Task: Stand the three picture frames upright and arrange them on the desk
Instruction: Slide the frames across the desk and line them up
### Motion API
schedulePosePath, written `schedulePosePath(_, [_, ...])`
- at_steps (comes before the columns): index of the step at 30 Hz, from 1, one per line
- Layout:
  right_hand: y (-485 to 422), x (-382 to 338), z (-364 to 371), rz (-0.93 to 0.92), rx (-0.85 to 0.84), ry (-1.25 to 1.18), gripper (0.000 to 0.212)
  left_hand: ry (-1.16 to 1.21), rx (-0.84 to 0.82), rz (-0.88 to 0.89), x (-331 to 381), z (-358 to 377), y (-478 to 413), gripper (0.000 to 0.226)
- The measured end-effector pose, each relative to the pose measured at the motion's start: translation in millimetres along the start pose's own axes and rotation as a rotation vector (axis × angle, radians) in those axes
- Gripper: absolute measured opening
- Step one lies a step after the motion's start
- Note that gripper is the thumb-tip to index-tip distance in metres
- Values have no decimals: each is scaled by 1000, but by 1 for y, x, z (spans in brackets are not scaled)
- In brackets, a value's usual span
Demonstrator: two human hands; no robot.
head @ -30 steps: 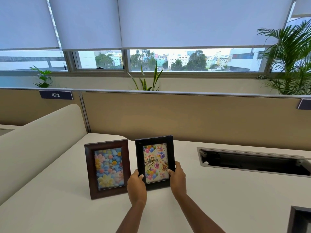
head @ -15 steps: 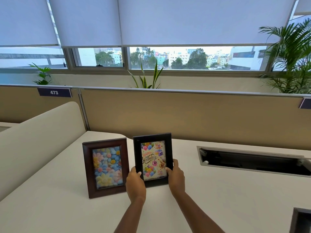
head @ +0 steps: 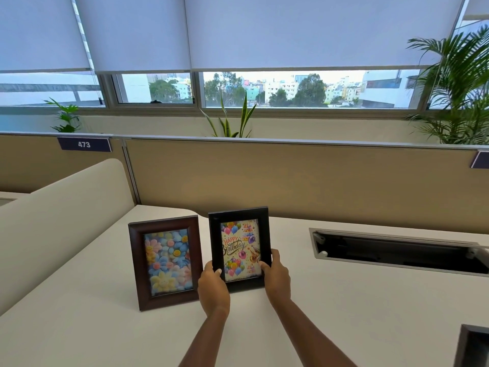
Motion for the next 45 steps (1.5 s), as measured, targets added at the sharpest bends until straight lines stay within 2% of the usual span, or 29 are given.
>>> schedulePosePath(10, [10, 19, 2, 57, -3, -1, 54, -14, -89, -98, -12, 10, 21, 34])
schedulePosePath(15, [21, 31, -2, 99, 20, -42, 60, -71, -124, -107, -13, 12, 41, 48])
schedulePosePath(23, [63, 54, -16, 86, 26, -15, 53, -118, -220, -83, -16, 13, 82, 60])
schedulePosePath(31, [114, 63, -57, -3, -10, 39, 34, -101, -267, -90, 6, 11, 126, 58])
schedulePosePath(35, [132, 40, -97, -127, 113, -22, 28, -53, -265, -17, 27, 19, 141, 54])
schedulePosePath(38, [155, 23, -142, -306, 267, -40, 24, 23, -291, 81, 50, 26, 167, 46])
schedulePosePath(42, [176, 7, -205, -566, 554, 0, 22, 163, -366, 244, 84, 38, 194, 34])
schedulePosePath(45, [181, 16, -247, -629, 778, 42, 24, 229, -483, 341, 104, 47, 218, 31])
Point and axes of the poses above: each hand's wrist, its own y-axis away from the middle knuckle, its own z-axis out of the palm, x = y × z, the point moved 3 cm from there along -y, towards the middle knuckle, and after that the axes turned 7 degrees about z, right-handed, at the moved point
